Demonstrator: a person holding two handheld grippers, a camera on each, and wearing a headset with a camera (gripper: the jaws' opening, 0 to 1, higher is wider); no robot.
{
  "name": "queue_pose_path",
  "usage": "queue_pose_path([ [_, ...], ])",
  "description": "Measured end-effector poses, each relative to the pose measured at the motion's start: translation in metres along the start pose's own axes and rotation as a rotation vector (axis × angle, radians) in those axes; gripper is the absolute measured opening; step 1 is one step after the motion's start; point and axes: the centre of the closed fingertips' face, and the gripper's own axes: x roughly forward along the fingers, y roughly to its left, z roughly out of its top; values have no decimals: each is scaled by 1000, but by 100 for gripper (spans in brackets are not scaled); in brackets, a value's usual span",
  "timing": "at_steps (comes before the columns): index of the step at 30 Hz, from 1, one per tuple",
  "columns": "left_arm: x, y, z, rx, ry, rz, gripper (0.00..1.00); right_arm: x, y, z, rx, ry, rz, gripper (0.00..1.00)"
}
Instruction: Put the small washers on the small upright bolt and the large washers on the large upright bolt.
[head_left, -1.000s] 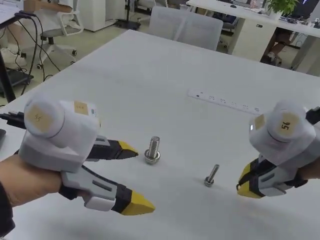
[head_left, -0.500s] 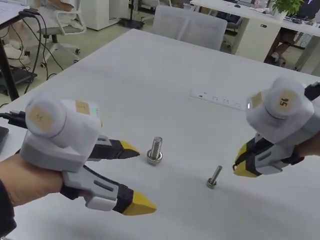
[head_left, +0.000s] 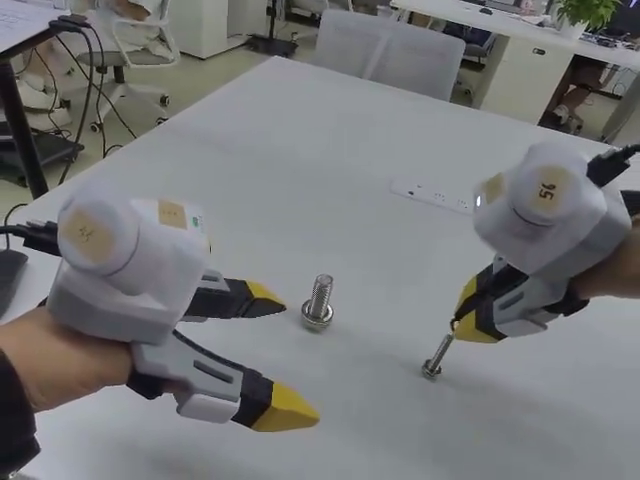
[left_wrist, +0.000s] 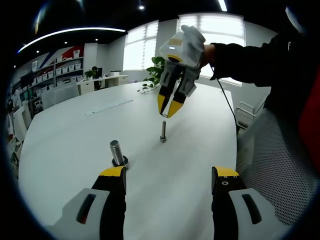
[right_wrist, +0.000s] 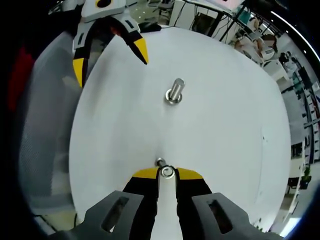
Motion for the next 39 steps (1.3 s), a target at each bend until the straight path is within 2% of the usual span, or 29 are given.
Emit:
queue_pose_path([
  [39,2,0,-4,-8,7,-1,69,22,4,-5,13,8,45,13],
])
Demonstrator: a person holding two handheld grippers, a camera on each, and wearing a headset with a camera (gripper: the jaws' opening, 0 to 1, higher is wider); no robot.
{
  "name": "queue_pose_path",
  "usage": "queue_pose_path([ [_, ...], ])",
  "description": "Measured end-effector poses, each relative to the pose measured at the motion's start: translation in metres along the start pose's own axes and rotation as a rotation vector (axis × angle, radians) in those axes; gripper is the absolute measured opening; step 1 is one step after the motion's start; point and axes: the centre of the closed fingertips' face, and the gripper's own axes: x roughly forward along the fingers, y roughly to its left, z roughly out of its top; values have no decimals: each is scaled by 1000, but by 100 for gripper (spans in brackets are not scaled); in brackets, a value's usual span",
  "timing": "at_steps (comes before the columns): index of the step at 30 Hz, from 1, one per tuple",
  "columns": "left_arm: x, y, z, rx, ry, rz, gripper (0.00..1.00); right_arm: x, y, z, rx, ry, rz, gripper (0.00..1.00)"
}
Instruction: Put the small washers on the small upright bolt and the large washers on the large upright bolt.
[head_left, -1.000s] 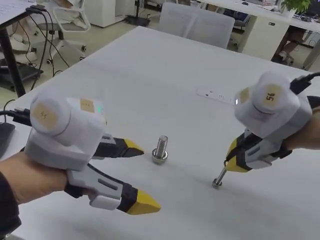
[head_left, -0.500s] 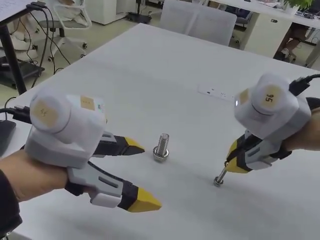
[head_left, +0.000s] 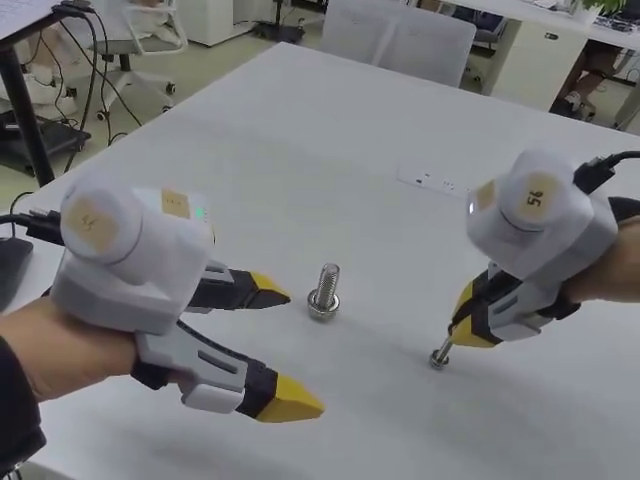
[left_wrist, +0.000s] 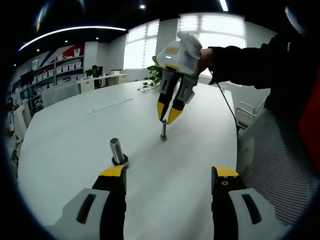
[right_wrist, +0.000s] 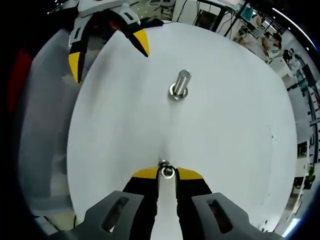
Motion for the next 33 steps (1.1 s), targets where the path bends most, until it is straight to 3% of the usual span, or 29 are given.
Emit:
queue_pose_path([
  [33,1,1,-4,-9,18,-2,69,37,5,-6,17,-3,40,13],
])
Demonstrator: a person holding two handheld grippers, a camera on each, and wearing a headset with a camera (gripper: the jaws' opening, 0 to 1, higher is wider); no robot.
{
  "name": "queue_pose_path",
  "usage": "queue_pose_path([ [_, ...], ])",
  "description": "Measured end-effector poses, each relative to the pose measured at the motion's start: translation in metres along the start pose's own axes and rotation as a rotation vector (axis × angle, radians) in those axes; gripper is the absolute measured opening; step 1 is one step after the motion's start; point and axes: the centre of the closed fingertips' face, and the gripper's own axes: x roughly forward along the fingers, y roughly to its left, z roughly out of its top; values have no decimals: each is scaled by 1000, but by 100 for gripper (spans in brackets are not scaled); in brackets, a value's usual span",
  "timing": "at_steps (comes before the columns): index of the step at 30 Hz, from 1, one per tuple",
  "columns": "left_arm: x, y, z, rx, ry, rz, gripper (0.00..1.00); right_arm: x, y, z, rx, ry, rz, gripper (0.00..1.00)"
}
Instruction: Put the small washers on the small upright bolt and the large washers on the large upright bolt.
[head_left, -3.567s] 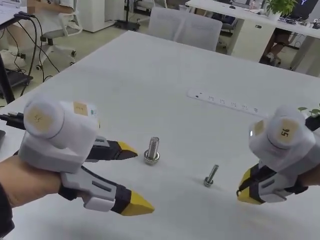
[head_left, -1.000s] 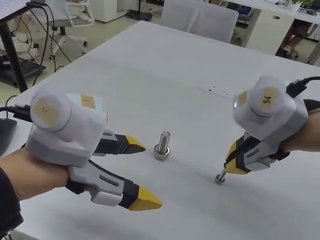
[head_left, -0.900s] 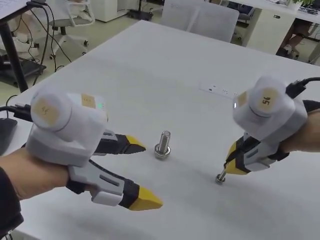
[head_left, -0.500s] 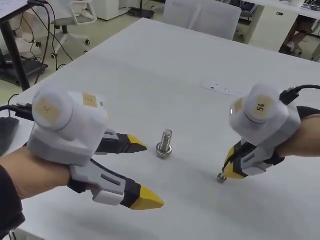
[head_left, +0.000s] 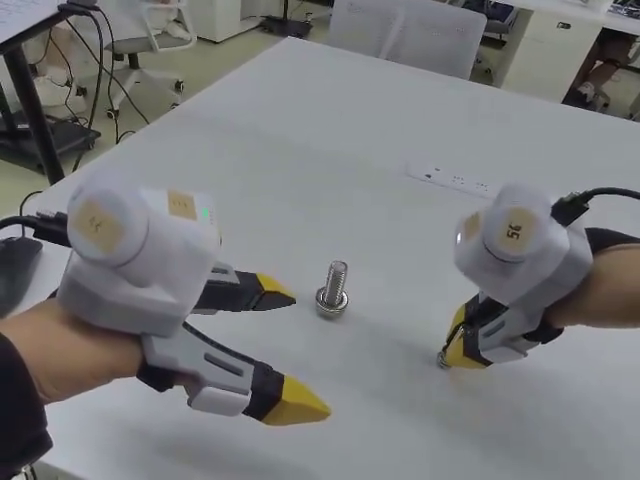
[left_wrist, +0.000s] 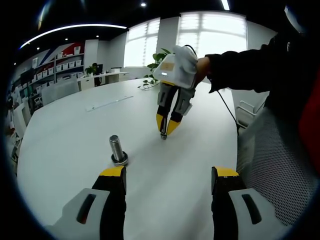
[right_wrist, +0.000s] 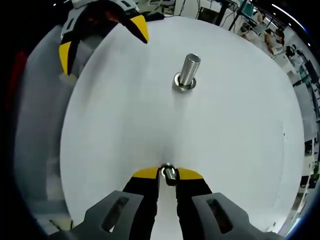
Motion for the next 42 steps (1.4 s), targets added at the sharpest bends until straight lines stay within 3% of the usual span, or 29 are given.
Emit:
queue_pose_path([
  [23,2,-1,-2,-2,12,-5,69,1,-1,-1,-5,-16,-14,19],
  [33,4,-2,-2,-1,15,-8,69,-3,-2,-4,32,-42,-34,37],
  [40,4,-3,-3,0,17,-10,69,-5,-3,-4,59,-74,-62,57],
  [42,4,-3,-3,1,18,-11,69,-6,-4,-2,80,-105,-74,67],
])
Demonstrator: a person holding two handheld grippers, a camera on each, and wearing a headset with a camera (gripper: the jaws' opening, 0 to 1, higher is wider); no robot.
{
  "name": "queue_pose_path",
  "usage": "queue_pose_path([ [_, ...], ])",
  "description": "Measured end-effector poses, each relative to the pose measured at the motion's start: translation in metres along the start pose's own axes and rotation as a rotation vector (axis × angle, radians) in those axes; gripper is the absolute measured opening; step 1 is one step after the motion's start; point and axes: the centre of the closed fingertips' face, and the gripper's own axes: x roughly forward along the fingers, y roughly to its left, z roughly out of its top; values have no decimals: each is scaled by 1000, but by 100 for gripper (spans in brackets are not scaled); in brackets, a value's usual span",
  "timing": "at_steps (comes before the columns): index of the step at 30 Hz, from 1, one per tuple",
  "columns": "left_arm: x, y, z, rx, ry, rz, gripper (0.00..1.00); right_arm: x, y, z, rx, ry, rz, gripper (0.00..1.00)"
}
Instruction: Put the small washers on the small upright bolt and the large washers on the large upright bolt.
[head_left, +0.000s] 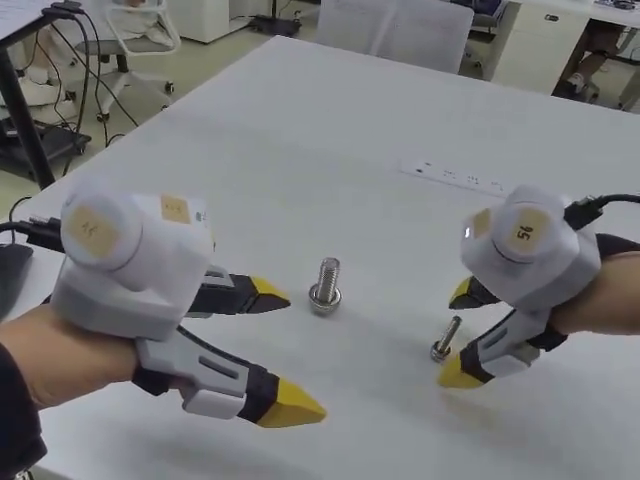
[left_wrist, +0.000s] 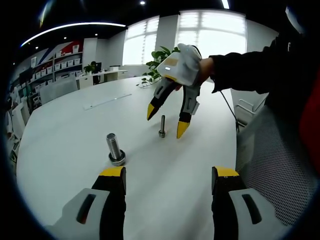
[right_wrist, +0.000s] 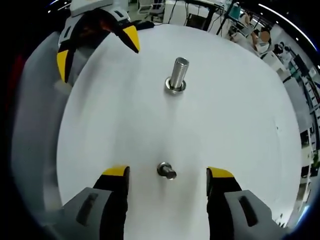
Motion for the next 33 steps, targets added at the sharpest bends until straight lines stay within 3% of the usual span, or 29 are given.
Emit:
queue_pose_path([
  [8,0,-1,0,2,3,-5,69,-6,-1,-2,43,-43,-44,88],
  [12,0,-1,0,3,3,-8,69,-10,-1,-4,68,-56,-60,92],
  [22,0,-1,0,5,4,-11,69,-22,1,-14,119,-74,-93,94],
  [33,-1,-3,2,7,2,-14,69,-39,19,-34,183,-96,-130,94],
])
